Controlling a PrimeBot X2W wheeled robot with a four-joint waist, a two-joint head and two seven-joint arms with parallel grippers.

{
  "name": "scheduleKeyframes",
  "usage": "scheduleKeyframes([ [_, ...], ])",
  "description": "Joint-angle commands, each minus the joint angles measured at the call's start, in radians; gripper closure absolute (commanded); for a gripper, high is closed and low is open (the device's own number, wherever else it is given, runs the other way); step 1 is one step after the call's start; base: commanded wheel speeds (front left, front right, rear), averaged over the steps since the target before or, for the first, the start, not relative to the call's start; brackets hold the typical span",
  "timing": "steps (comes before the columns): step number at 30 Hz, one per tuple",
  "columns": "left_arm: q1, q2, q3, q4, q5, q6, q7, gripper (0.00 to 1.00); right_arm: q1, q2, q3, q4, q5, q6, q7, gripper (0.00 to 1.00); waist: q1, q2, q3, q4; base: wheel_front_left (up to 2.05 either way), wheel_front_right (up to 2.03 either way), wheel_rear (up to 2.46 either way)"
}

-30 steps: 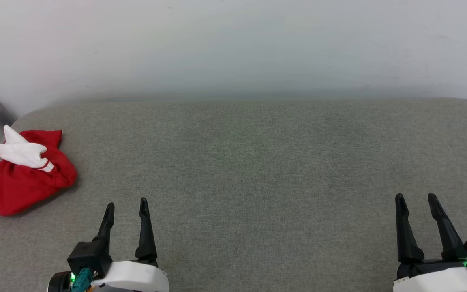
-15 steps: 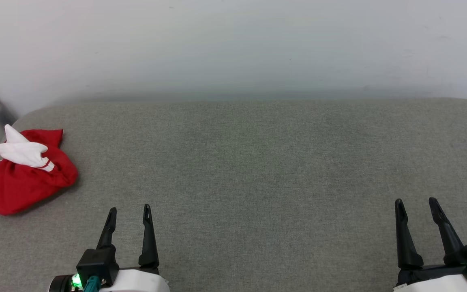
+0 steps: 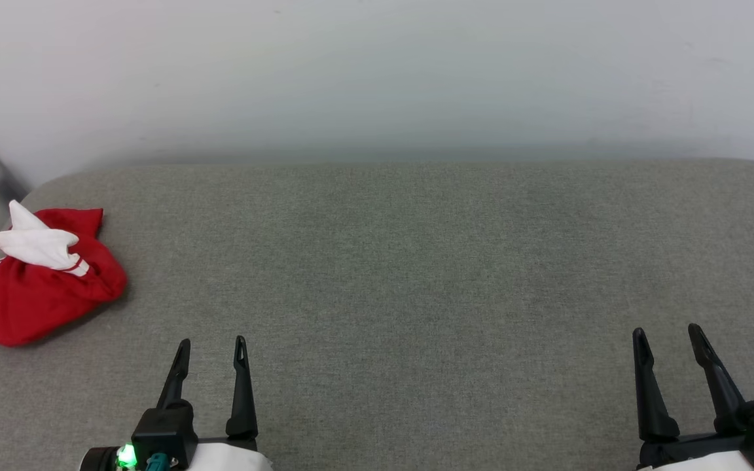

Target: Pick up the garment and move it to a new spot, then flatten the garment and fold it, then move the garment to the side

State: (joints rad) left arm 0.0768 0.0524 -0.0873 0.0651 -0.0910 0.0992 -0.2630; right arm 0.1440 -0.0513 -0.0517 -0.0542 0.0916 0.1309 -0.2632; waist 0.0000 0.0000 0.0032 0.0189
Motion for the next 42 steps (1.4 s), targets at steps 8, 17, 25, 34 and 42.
scheduleKeyframes([
  [8, 0.008, -0.002, 0.006, 0.007, -0.017, -0.008, -0.003, 0.00, 0.006, 0.002, -0.001, 0.013, 0.029, 0.000, -0.002, 0.00, 0.0000, 0.0000, 0.001, 0.000, 0.00, 0.00, 0.00],
  [17, 0.008, -0.003, 0.004, 0.010, -0.027, -0.004, -0.003, 0.00, 0.008, 0.002, 0.002, 0.021, 0.042, 0.000, -0.002, 0.00, 0.0000, 0.0000, 0.001, 0.001, 0.00, 0.00, 0.00],
  [25, 0.003, -0.003, 0.000, 0.011, -0.028, -0.004, -0.003, 0.00, 0.013, 0.002, 0.000, 0.019, 0.043, 0.000, -0.002, 0.00, 0.0000, 0.0000, 0.000, 0.014, 0.00, 0.00, 0.00],
  [34, -0.005, -0.003, 0.014, 0.014, -0.025, 0.007, -0.003, 0.00, 0.023, 0.002, 0.005, 0.010, 0.038, 0.000, -0.002, 0.00, 0.0000, 0.0000, 0.000, 0.090, 0.00, 0.00, 0.00],
  [42, 0.002, -0.002, 0.026, 0.011, -0.029, 0.017, -0.003, 0.00, 0.028, 0.002, 0.011, 0.002, 0.032, 0.000, -0.002, 0.00, 0.0000, 0.0000, -0.002, 0.204, 0.00, 0.00, 0.00],
])
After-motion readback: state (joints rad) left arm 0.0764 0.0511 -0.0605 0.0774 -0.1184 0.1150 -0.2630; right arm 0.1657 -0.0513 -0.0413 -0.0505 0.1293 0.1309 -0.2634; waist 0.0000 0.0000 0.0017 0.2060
